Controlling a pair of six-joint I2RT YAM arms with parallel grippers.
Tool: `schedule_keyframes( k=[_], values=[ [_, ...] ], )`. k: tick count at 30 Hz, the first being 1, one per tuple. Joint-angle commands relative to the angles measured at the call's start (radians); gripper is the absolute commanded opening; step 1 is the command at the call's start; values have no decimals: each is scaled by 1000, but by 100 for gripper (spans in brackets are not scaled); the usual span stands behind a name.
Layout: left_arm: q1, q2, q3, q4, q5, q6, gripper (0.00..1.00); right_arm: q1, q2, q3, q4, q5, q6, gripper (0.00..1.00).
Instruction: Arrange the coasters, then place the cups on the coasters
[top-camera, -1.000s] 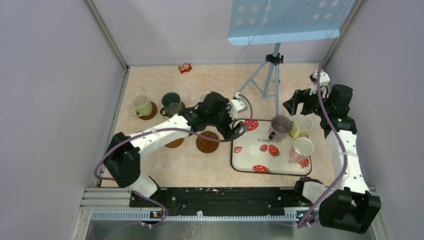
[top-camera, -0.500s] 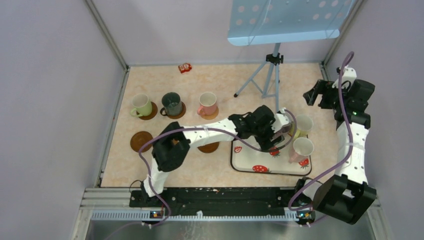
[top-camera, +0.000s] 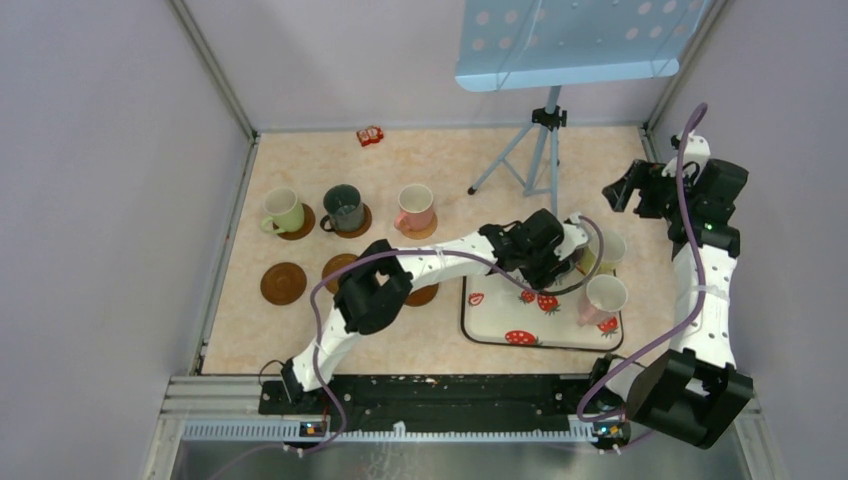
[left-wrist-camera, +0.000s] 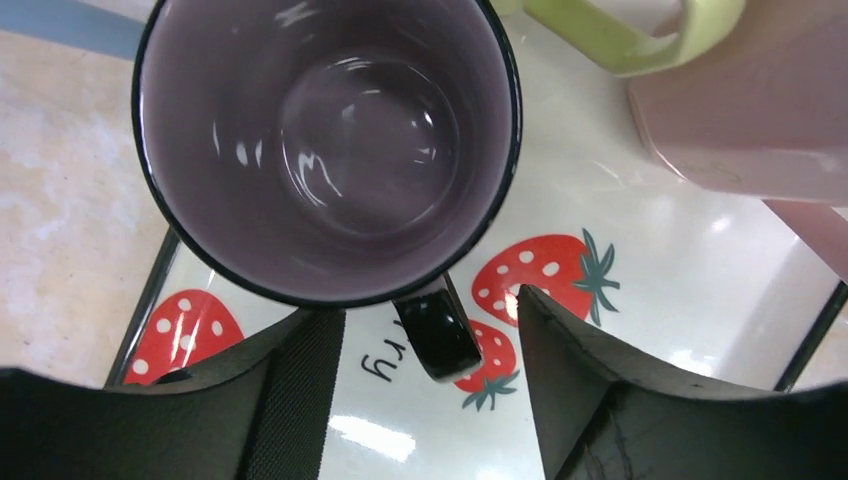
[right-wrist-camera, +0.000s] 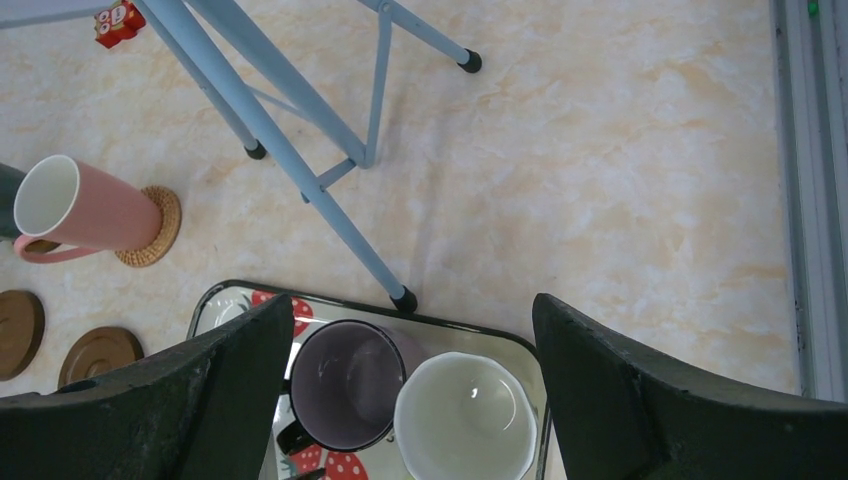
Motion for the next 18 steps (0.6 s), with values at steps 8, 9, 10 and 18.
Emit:
schedule_keyframes(
  k=[8, 9, 10, 18],
  values=[
    [61, 36, 89, -83, -30, -50, 33, -2, -27, -11, 28, -29, 2, 88],
    [66, 24, 80, -93, -29, -50, 28, -2, -27, -11, 28, -33, 2, 88],
    [67, 9, 67, -97, -28, -51, 26, -3, -28, -10, 27, -35, 2, 88],
    [70, -178, -159, -61, -13, -23, 3, -2, -28, -12, 31, -47, 2, 87]
  ],
)
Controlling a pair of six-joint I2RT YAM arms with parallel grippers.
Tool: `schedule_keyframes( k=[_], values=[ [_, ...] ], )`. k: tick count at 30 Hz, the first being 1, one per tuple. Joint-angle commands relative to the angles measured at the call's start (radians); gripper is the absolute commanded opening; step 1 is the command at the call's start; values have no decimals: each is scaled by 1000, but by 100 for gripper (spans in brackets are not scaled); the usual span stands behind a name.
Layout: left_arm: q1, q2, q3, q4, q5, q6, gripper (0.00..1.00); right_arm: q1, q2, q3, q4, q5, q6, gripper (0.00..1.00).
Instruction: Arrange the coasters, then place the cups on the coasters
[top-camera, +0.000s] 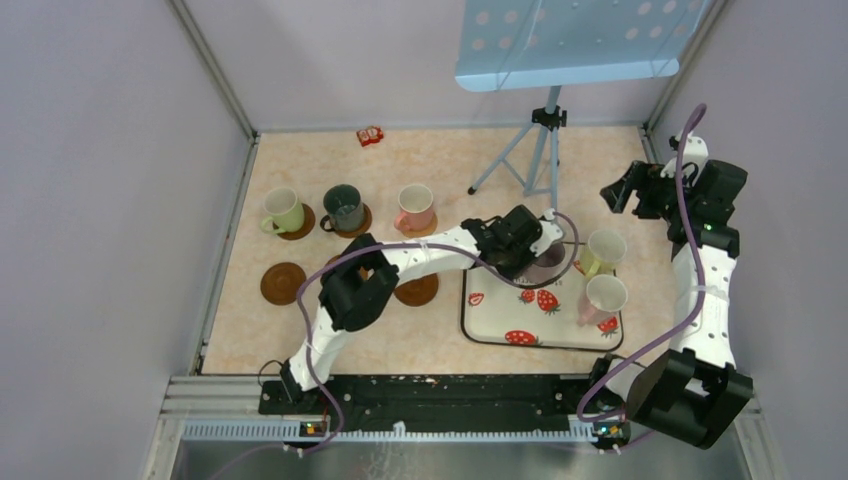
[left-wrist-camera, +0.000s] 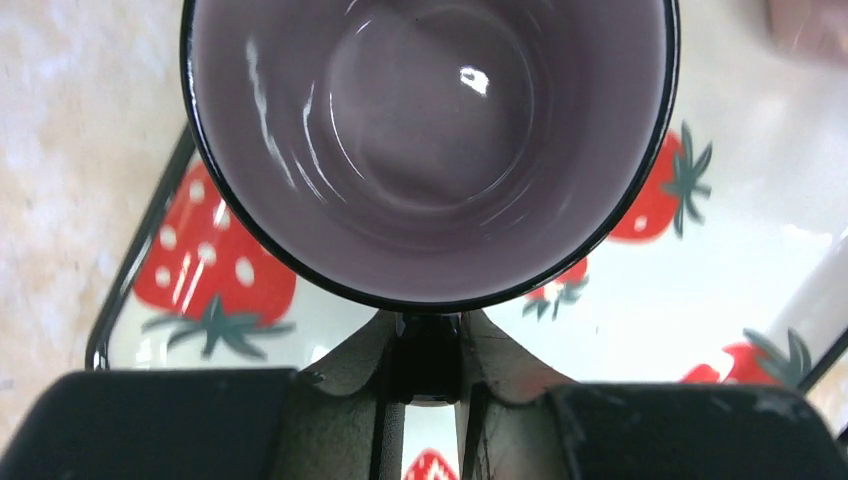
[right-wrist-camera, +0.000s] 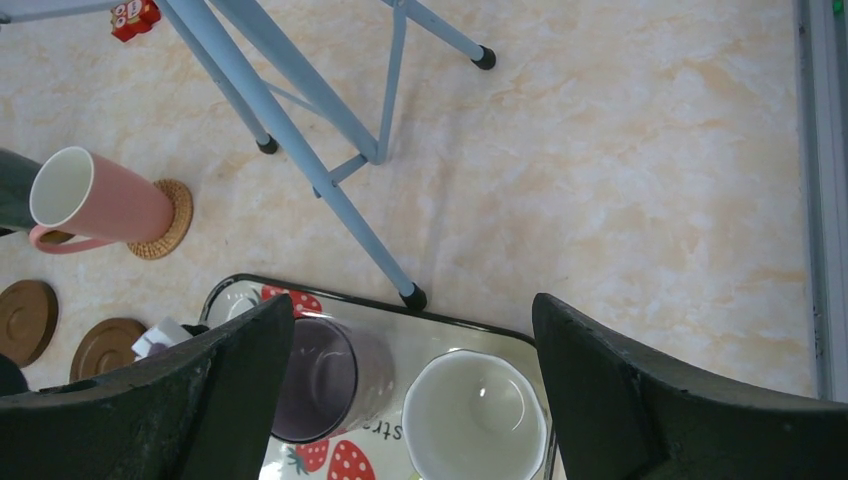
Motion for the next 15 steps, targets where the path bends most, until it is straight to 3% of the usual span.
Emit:
schedule_keyframes(
  k=[1, 10, 13, 15],
  values=[
    [8, -155, -109, 5, -1, 10, 1, -1, -27, -5, 30, -24, 3, 87],
    [7, -242, -276, -17, -7, 42, 5, -2, -26, -9, 33, -36, 2, 87],
    [7, -225, -264, -38, 19, 57, 29, -2, -26, -11, 34, -39, 2, 87],
    [8, -207, -239, -57, 25, 58, 37, -2, -26, -13, 34, -41, 2, 87]
  ],
)
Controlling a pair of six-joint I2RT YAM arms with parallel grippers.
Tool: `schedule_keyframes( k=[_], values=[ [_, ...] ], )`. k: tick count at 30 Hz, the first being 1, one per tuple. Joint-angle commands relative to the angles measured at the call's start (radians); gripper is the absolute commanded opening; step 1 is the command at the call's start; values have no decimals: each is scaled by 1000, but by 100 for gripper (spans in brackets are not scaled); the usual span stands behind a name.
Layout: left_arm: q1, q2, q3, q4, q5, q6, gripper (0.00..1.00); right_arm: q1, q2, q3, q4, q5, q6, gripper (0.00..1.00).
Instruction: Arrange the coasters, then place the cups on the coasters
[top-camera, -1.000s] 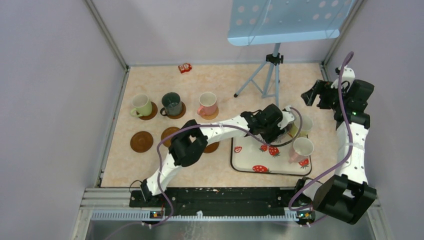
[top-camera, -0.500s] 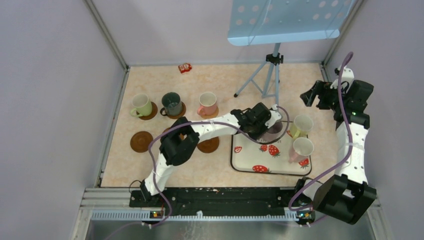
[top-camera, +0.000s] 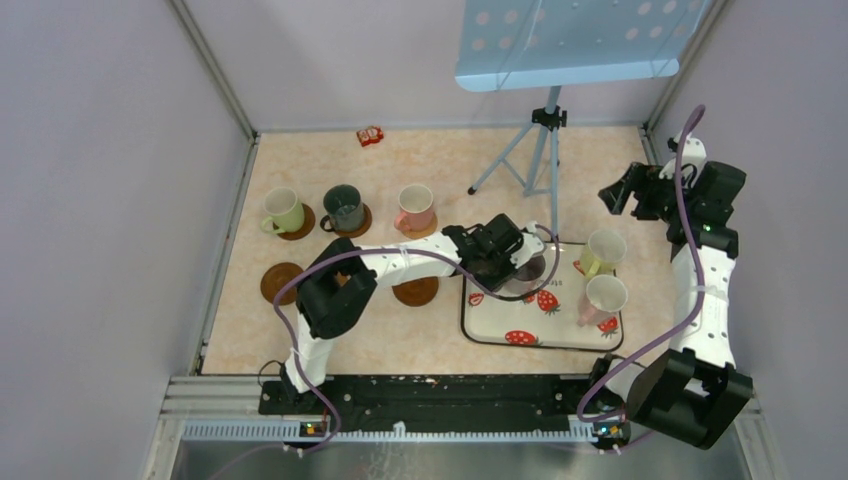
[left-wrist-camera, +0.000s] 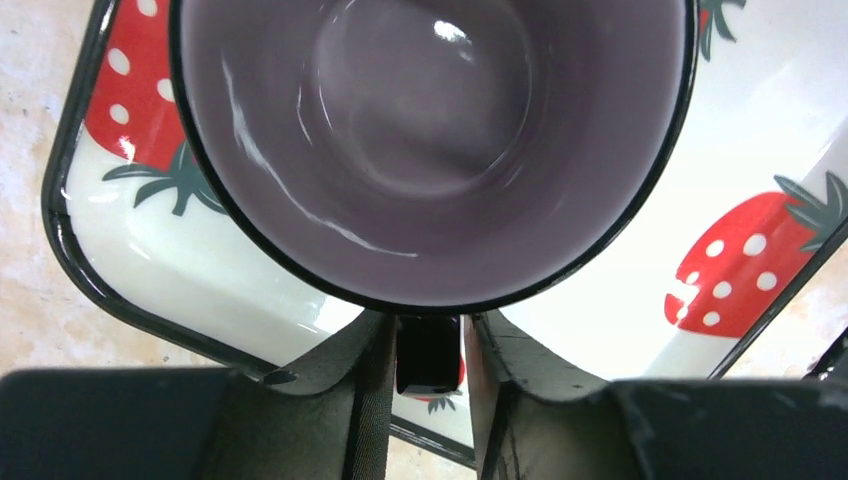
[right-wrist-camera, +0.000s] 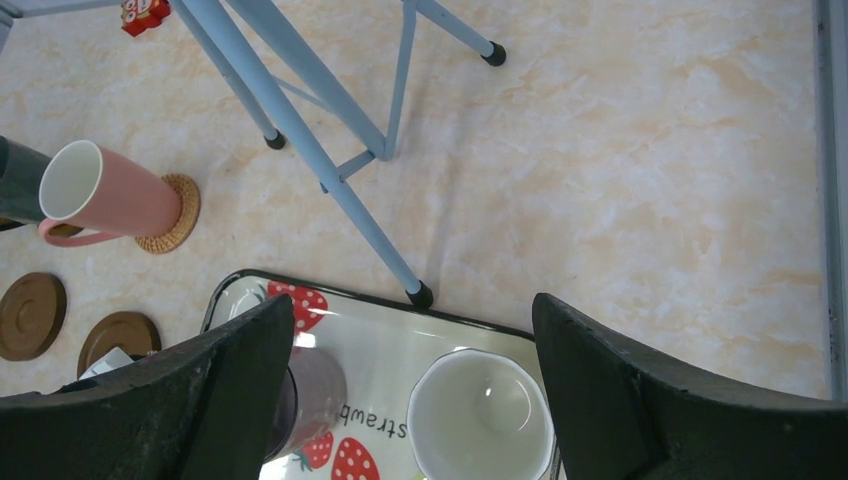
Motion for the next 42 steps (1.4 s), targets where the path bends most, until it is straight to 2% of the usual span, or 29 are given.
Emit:
schedule_keyframes(
  k=[1, 10, 13, 17, 23, 25, 26, 33, 37, 42],
  values=[
    [3, -2, 34, -51, 22, 17, 39, -2, -26, -4, 31, -23, 2, 87],
    [6, 48, 125, -47, 8, 8, 47, -2, -29, -7, 30, -30, 1, 87],
    [6, 58, 138, -40, 11, 7, 46, -2, -29, -7, 31, -32, 2, 87],
    [13, 60, 135, -37, 10, 10, 35, -2, -33, -10, 30, -32, 2, 87],
    [39, 15, 124, -53, 45, 24, 8, -2, -31, -11, 32, -33, -30, 87],
    [46, -29, 126, -68, 61, 53, 1, -2, -32, -14, 31, -39, -32, 87],
    [50, -55, 123, -71, 72, 64, 0, -2, -33, -14, 30, -41, -33, 87],
    [124, -246, 38, -75, 206, 119, 0, -1, -33, -24, 36, -101, -45, 87],
    [231, -365, -54, -79, 352, 162, 0, -1, -42, -37, 43, -126, -55, 87],
    [340, -531, -177, -149, 408, 244, 0, -1, -39, -43, 44, -147, -56, 87]
  ],
)
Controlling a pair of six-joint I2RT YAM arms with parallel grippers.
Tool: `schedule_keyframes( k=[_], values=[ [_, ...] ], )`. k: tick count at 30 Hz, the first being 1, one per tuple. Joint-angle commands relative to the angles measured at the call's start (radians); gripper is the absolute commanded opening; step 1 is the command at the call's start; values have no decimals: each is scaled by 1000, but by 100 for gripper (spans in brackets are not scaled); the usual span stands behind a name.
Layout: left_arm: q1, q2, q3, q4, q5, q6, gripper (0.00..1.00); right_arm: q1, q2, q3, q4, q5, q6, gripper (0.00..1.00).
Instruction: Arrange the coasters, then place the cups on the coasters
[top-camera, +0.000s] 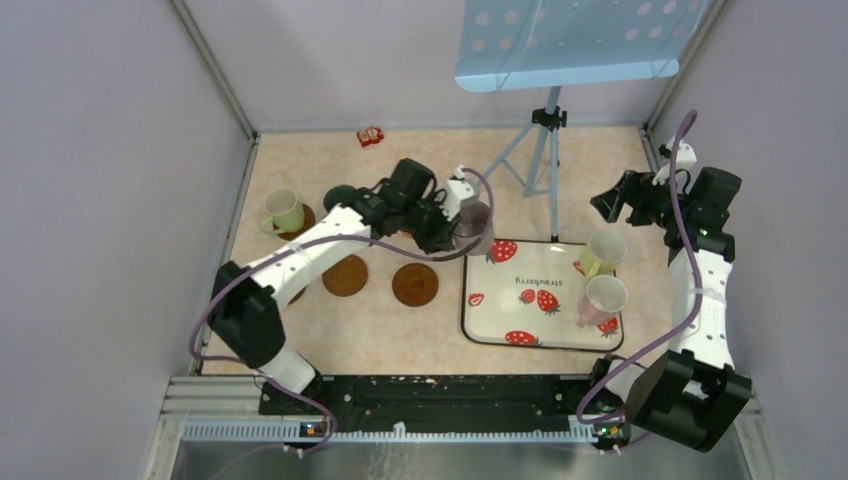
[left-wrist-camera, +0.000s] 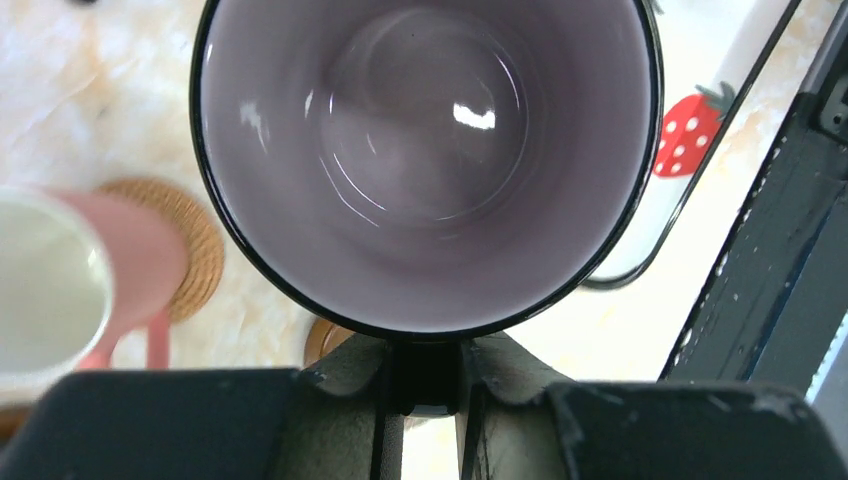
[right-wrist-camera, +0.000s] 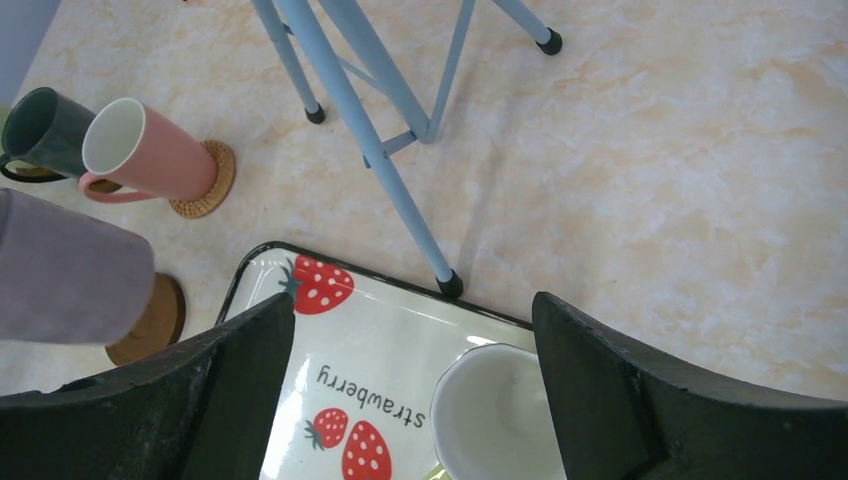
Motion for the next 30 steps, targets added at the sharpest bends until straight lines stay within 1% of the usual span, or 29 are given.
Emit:
schedule_keyframes(
  k=[1, 7, 12, 20, 30],
  values=[
    [86, -197, -94, -30, 135, 115, 0, -1, -24, 3, 36, -51, -17, 87],
    [245, -394, -229, -144, 192, 217, 0, -1, -17, 3, 37, -60, -18, 87],
    [414, -474, -285, -269, 228, 350, 0, -1, -13, 2, 35, -65, -20, 87],
    [854, -507, -328, -412, 303, 593, 0, -2, -8, -4, 32, -81, -22, 87],
    [1329, -441, -394, -431, 339, 843, 0, 4, 12, -15, 36, -92, -31, 87]
  ],
)
